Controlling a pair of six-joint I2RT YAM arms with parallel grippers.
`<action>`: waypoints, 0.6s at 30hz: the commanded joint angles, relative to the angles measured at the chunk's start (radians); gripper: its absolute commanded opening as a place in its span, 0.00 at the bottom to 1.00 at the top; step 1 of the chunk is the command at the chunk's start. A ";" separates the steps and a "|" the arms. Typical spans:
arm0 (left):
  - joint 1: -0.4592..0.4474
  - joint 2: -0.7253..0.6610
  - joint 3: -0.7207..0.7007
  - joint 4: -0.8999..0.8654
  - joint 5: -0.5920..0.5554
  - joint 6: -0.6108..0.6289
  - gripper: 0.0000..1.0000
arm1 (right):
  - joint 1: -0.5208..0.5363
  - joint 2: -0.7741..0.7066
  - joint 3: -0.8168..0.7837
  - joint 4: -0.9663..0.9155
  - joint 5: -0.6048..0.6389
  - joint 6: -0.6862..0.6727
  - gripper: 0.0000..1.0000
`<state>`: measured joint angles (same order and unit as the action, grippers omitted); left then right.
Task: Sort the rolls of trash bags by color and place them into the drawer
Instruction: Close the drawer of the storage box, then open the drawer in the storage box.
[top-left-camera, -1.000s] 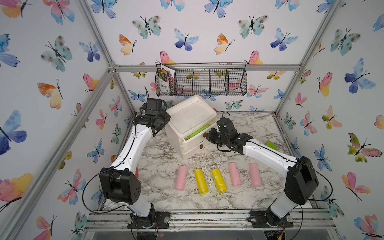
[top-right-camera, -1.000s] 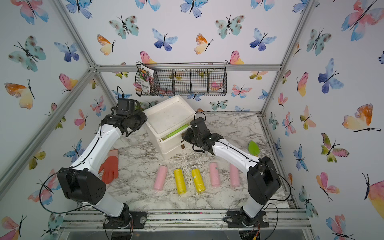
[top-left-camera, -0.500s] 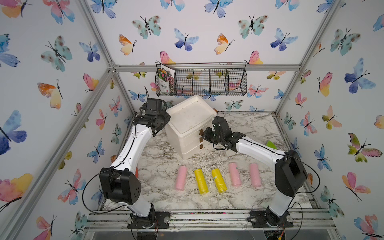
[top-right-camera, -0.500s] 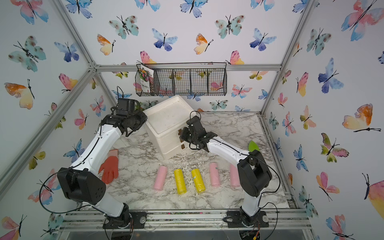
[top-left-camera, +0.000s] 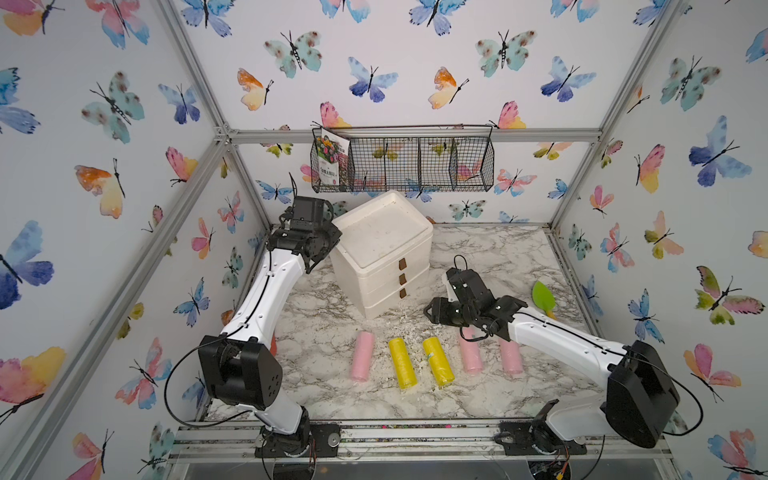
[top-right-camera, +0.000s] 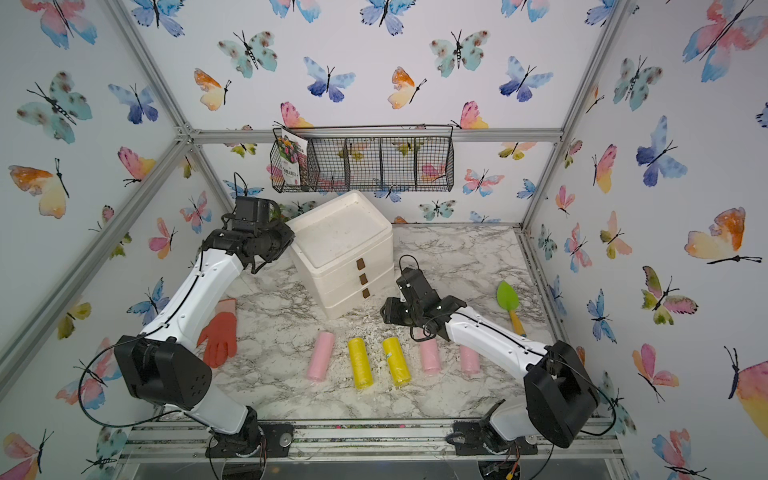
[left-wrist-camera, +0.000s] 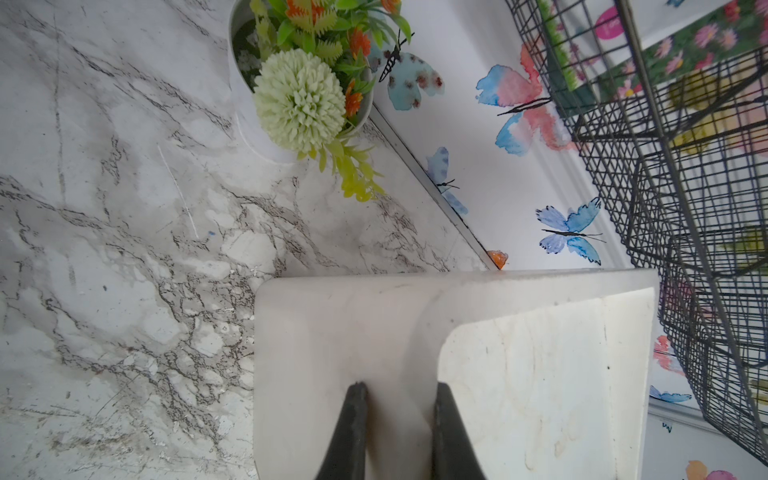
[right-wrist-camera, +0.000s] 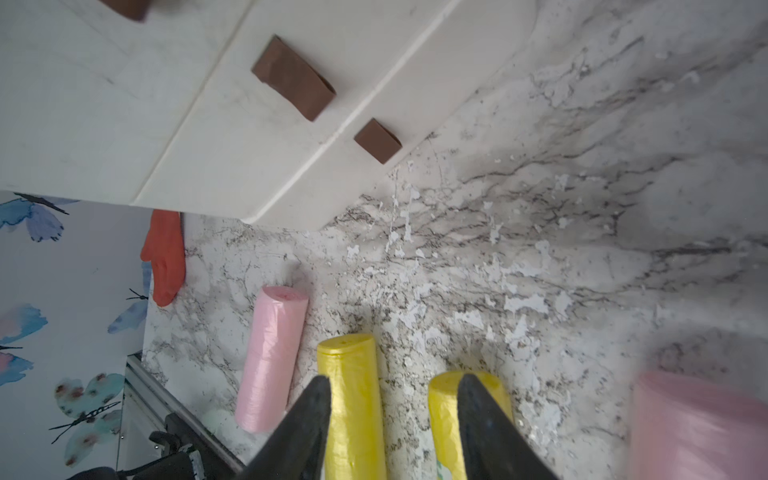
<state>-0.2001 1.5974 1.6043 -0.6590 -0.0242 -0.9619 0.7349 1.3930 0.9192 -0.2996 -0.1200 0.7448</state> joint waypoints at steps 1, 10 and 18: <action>-0.021 0.032 -0.046 0.034 0.124 -0.078 0.00 | 0.007 -0.040 -0.030 0.063 0.017 0.042 0.53; -0.021 0.021 -0.041 0.021 0.117 -0.070 0.00 | -0.011 0.062 -0.096 0.433 -0.059 0.232 0.60; -0.019 0.029 -0.046 0.022 0.118 -0.055 0.00 | -0.024 0.182 -0.079 0.640 -0.046 0.272 0.59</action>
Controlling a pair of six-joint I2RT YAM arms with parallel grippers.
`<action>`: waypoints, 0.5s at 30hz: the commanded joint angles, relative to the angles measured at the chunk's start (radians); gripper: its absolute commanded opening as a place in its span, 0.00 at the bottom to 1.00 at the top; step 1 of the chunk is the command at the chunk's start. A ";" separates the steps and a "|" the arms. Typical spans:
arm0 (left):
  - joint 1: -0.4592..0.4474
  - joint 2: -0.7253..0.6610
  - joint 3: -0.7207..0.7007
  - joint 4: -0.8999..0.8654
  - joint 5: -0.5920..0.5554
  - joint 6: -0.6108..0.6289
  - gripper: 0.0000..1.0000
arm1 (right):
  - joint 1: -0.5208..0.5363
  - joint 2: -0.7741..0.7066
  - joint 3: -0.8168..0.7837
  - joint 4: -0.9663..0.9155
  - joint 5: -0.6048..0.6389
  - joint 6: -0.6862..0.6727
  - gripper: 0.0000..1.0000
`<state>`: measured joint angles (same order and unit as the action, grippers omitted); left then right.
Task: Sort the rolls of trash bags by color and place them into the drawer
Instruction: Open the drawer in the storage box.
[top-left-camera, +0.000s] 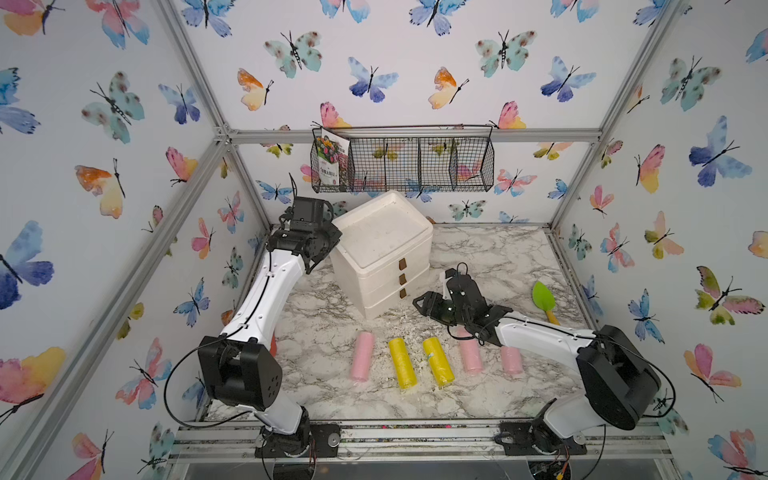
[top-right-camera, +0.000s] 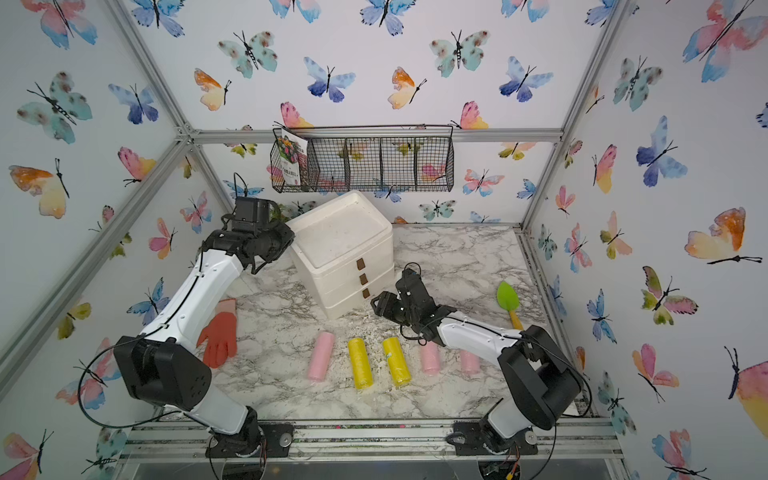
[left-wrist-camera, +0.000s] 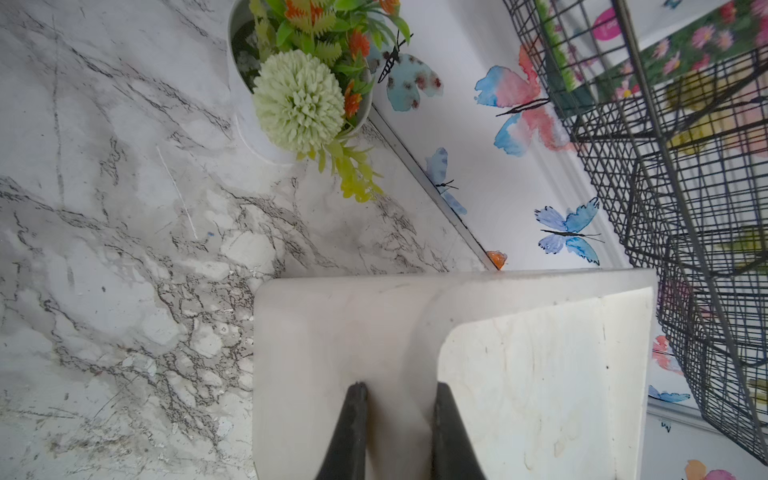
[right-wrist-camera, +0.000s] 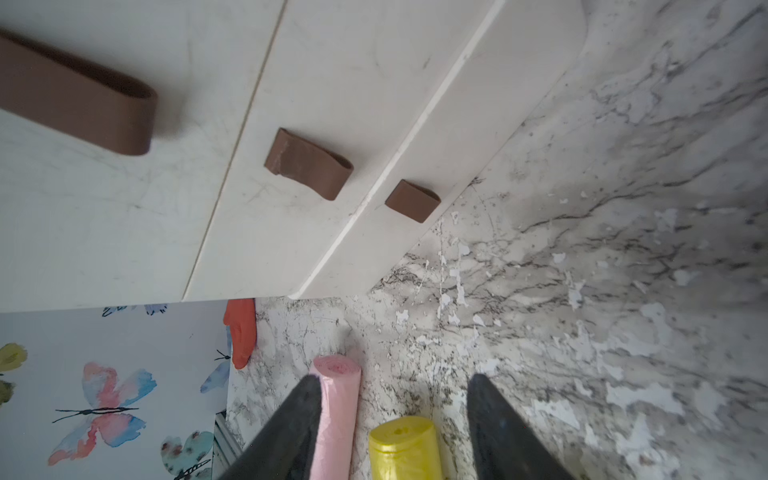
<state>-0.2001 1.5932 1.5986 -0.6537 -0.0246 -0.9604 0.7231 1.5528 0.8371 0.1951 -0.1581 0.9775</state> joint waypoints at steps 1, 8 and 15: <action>-0.018 0.036 -0.041 0.016 0.120 -0.055 0.00 | -0.016 0.035 0.000 0.179 -0.013 0.053 0.59; -0.016 0.046 -0.040 0.025 0.130 -0.043 0.00 | -0.044 0.147 0.007 0.362 -0.044 0.112 0.57; -0.015 0.053 -0.051 0.021 0.131 -0.031 0.00 | -0.045 0.235 0.072 0.403 -0.064 0.114 0.55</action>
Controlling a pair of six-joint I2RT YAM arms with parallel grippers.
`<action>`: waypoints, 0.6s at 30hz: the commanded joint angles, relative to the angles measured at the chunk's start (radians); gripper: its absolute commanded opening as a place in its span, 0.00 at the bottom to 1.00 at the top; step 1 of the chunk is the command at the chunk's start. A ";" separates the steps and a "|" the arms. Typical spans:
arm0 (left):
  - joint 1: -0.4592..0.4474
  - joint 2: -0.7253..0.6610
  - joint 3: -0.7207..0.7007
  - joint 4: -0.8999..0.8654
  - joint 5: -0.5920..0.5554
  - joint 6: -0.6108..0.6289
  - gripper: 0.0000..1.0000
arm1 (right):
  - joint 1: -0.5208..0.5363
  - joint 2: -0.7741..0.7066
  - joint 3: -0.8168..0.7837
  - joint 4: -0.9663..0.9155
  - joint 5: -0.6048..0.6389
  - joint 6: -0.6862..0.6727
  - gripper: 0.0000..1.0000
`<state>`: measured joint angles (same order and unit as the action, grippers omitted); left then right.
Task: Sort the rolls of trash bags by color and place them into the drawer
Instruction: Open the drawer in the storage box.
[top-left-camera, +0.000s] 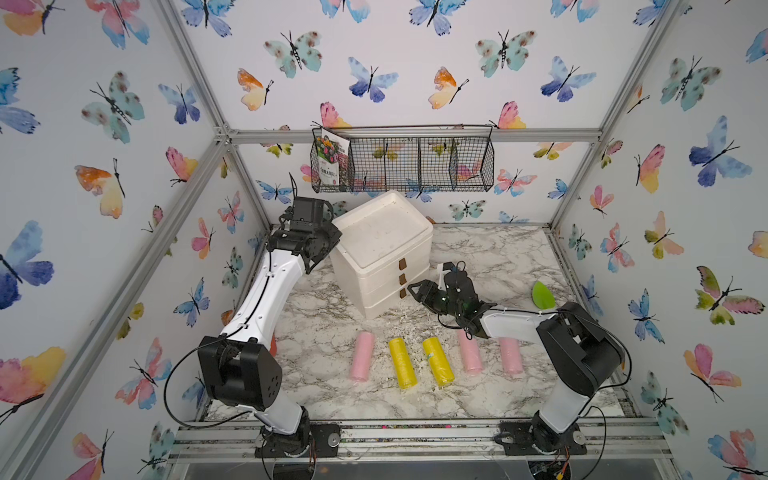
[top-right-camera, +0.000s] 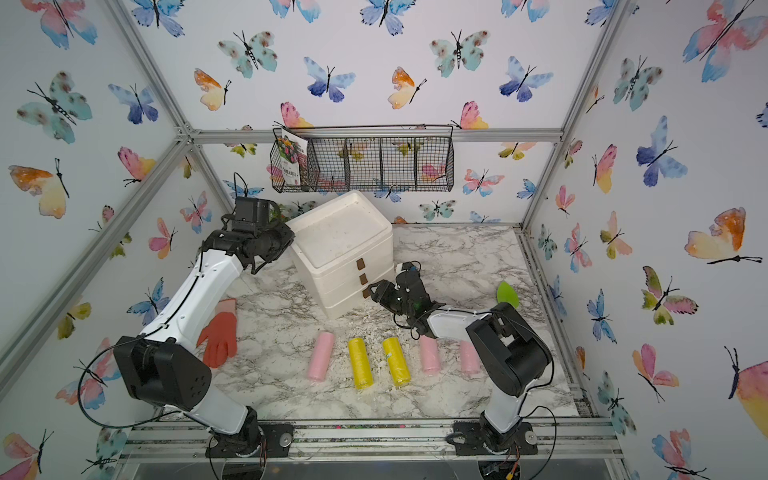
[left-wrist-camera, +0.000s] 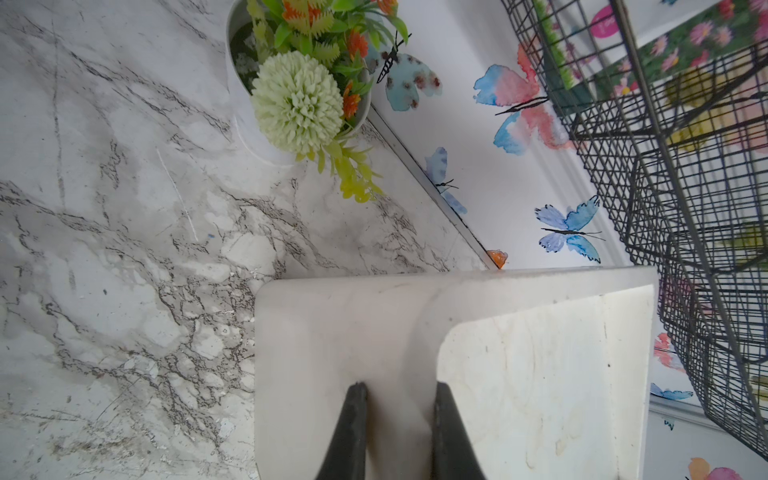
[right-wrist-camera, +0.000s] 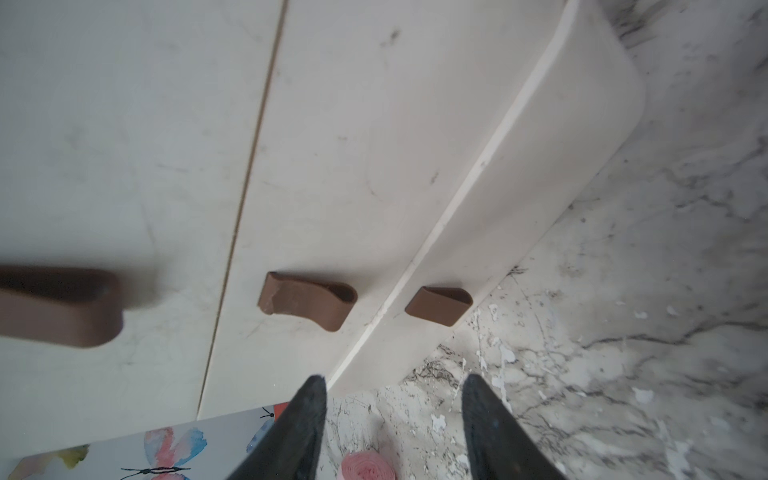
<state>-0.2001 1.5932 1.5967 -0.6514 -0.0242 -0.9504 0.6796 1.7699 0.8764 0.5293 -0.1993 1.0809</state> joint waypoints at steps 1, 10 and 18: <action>-0.015 0.054 -0.052 0.024 0.132 -0.041 0.00 | -0.002 0.024 0.036 0.078 -0.024 0.013 0.55; -0.015 0.071 -0.039 0.020 0.135 -0.027 0.00 | -0.004 0.060 0.056 0.138 -0.035 0.017 0.54; -0.015 0.075 -0.021 0.007 0.130 -0.026 0.00 | -0.005 0.108 0.064 0.183 -0.043 0.040 0.53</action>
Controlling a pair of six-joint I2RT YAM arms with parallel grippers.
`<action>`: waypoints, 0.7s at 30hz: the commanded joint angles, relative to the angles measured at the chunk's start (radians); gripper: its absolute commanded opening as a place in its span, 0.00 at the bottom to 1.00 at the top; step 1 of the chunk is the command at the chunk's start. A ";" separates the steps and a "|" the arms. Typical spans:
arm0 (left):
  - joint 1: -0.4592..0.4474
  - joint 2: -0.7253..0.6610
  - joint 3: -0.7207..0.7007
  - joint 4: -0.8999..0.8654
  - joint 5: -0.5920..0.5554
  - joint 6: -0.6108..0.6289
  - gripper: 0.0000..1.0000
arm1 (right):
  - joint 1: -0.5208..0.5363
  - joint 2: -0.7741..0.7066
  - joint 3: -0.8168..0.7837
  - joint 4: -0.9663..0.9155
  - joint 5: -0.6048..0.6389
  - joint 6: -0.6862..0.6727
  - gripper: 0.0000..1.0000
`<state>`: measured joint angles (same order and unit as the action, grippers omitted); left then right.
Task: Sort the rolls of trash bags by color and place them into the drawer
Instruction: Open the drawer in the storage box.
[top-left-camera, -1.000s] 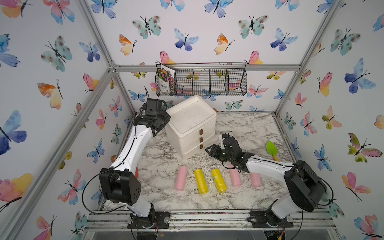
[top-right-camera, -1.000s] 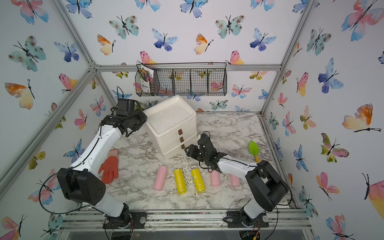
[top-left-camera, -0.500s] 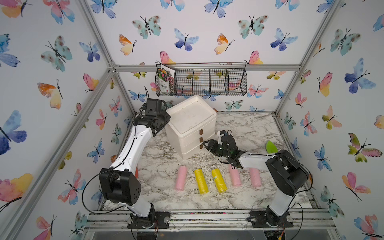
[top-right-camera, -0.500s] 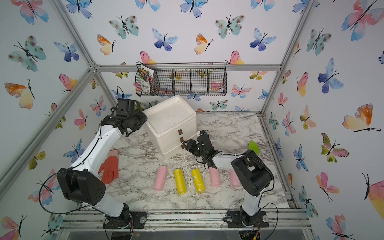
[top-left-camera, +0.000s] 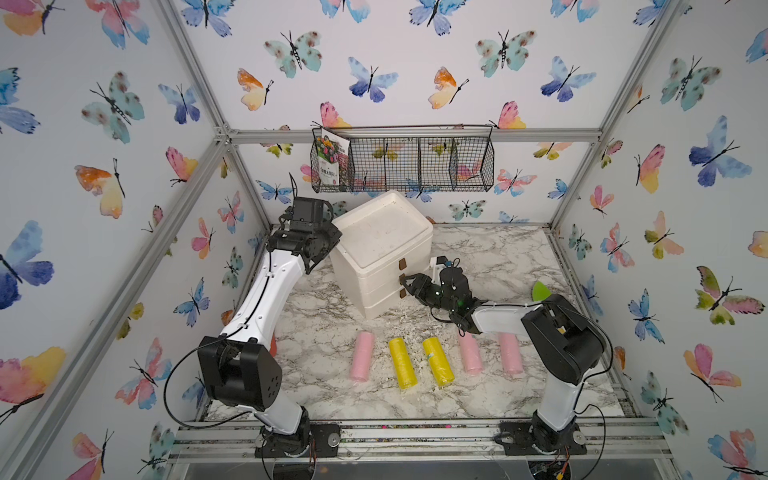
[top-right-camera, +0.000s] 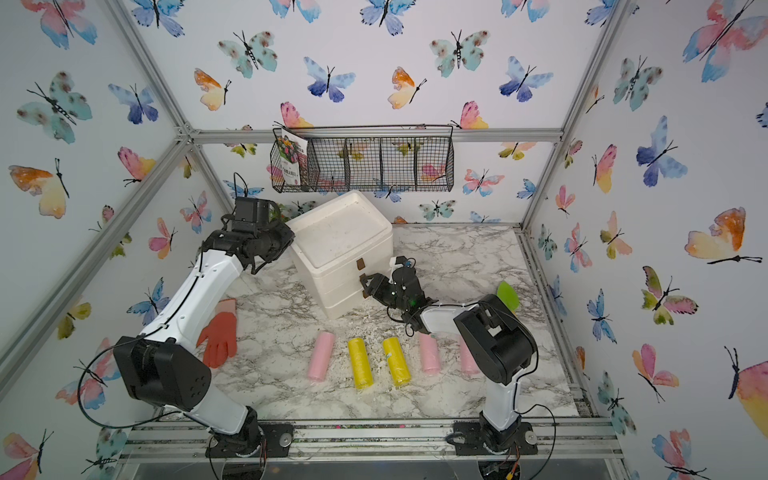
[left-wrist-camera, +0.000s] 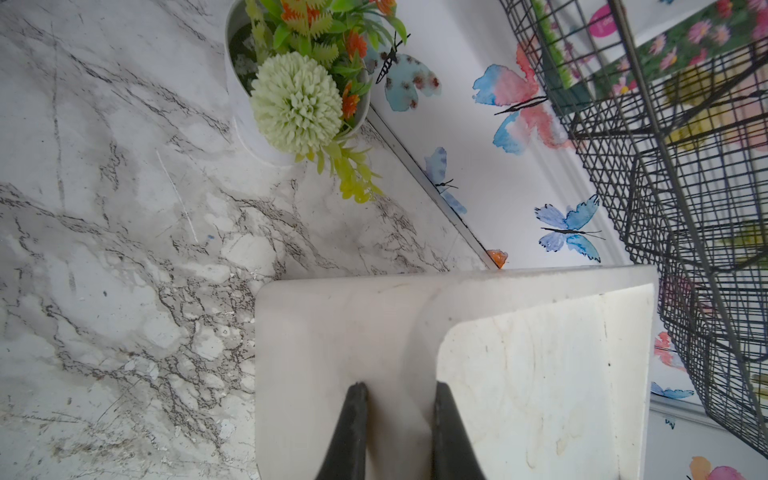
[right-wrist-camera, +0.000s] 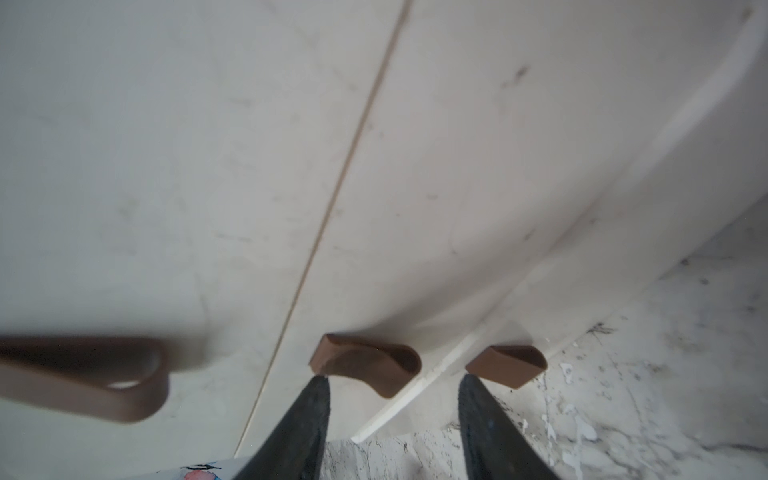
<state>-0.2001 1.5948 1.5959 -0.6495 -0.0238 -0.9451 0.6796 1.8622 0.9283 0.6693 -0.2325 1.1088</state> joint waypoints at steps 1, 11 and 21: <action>-0.015 0.074 -0.020 0.005 0.129 -0.032 0.00 | -0.005 0.019 0.012 0.050 -0.010 0.014 0.53; -0.015 0.084 0.007 -0.010 0.121 -0.032 0.00 | -0.014 0.051 -0.015 0.180 -0.027 0.021 0.50; -0.015 0.084 0.010 -0.016 0.116 -0.029 0.00 | -0.015 0.108 -0.064 0.405 -0.053 0.067 0.45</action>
<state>-0.1989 1.6096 1.6253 -0.6804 -0.0242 -0.9386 0.6724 1.9476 0.8780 0.9447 -0.2699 1.1561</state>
